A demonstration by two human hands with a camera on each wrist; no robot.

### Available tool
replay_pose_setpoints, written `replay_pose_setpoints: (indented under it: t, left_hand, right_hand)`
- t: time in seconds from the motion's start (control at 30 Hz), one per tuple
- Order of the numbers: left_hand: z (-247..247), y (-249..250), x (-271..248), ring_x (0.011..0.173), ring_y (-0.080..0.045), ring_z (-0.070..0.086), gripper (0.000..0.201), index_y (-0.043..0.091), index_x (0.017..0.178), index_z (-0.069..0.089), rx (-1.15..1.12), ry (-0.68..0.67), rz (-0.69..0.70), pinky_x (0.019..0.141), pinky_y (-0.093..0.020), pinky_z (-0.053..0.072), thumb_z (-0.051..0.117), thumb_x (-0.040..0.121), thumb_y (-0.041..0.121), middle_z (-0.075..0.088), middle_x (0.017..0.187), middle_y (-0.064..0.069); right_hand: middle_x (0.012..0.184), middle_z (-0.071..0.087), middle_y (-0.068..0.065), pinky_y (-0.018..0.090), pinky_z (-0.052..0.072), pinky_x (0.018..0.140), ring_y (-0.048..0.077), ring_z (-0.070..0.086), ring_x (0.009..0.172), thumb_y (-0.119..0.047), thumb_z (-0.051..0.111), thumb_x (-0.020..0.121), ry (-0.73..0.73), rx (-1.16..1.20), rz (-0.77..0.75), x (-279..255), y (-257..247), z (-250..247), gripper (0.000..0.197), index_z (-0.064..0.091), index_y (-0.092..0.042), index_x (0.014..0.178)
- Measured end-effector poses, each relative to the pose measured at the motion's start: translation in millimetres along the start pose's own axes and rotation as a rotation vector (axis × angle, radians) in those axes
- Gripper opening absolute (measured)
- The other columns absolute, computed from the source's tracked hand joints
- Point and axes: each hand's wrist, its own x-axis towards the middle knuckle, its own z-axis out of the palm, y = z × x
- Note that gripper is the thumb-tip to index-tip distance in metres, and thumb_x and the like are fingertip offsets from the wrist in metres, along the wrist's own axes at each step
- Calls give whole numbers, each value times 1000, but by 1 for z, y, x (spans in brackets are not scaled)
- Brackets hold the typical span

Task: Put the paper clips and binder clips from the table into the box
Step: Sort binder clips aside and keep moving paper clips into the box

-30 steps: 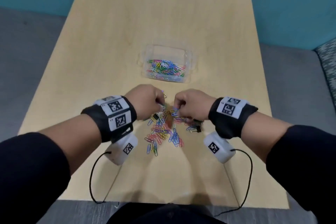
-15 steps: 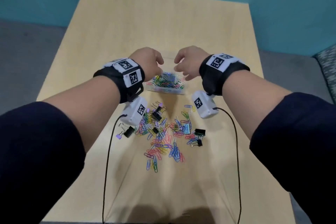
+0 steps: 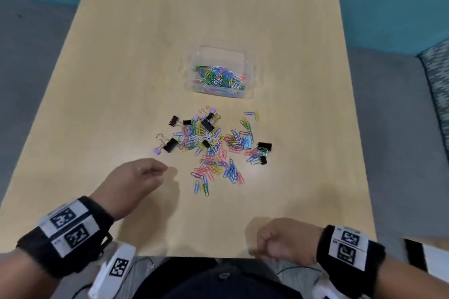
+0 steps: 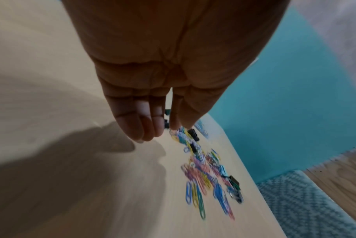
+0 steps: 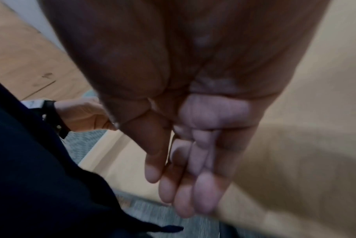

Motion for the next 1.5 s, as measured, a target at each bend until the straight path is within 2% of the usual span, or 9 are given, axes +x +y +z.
replay_pose_setpoints:
  t: [0.17, 0.27, 0.37, 0.53, 0.7, 0.87, 1.1, 1.4, 1.5]
  left_hand:
    - [34, -8, -18, 81, 10, 58, 19, 31, 95, 64, 38, 7, 53, 68, -2, 37, 64, 84, 15, 67, 90, 10]
    - [49, -6, -17, 86, 2, 59, 20, 28, 102, 65, 89, -5, 59, 73, -9, 38, 62, 85, 19, 65, 97, 9]
    - [64, 1, -12, 89, -10, 58, 23, 23, 107, 65, 200, -10, 103, 76, -17, 37, 59, 85, 18, 58, 99, 5]
    - [75, 10, -4, 88, -13, 56, 19, 25, 103, 65, 211, 57, 182, 80, -27, 42, 58, 86, 22, 53, 98, 5]
    - [75, 3, -4, 103, -22, 48, 32, 23, 115, 61, 283, 152, 211, 90, -33, 41, 61, 84, 18, 51, 112, 2]
    - [81, 12, 4, 116, -27, 40, 44, 23, 130, 50, 390, 133, 271, 98, -34, 37, 56, 87, 20, 45, 131, -2]
    - [79, 8, 11, 112, -25, 41, 41, 23, 127, 54, 377, 143, 298, 95, -31, 37, 58, 86, 21, 48, 127, 0]
    - [77, -3, 11, 109, -29, 46, 40, 20, 121, 58, 416, 148, 336, 92, -37, 42, 62, 82, 17, 52, 123, -3]
    - [79, -3, 13, 110, -29, 45, 39, 20, 121, 58, 413, 153, 331, 92, -36, 41, 62, 82, 16, 52, 123, -4]
  right_hand:
    - [66, 63, -5, 20, 46, 58, 9, 61, 61, 0, 41, 76, -2, 193, -60, 31, -15, 19, 29, 60, -21, 68]
    - [73, 62, 0, 21, 48, 57, 11, 63, 63, 1, 43, 78, 143, 257, -122, 50, -38, 5, 29, 60, -22, 70]
    - [78, 67, 12, 37, 54, 64, 18, 64, 65, -10, 47, 73, 333, 302, -175, 67, -55, -9, 23, 62, -27, 70]
    - [72, 62, -4, 40, 51, 68, 16, 54, 64, -20, 51, 69, 620, 420, -254, 67, -63, -22, 17, 63, -31, 76]
    - [100, 54, 0, 31, 41, 83, 20, 49, 93, -7, 50, 82, 965, 1, -158, 48, -30, -10, 22, 61, -22, 95]
    - [122, 49, 3, 36, 40, 94, 25, 40, 108, -13, 48, 81, 910, -306, -173, 59, -37, 6, 40, 55, -17, 120]
    - [123, 56, 9, 42, 50, 80, 32, 51, 104, -12, 60, 68, 1085, -460, -95, 44, -23, -18, 43, 60, -12, 110]
    - [122, 59, 11, 41, 51, 73, 34, 56, 104, -11, 46, 64, 874, -825, -109, 17, 34, -14, 43, 60, -10, 105]
    - [132, 52, 12, 40, 51, 74, 33, 52, 105, -9, 57, 60, 885, -830, -120, 15, 32, -27, 52, 57, -10, 112]
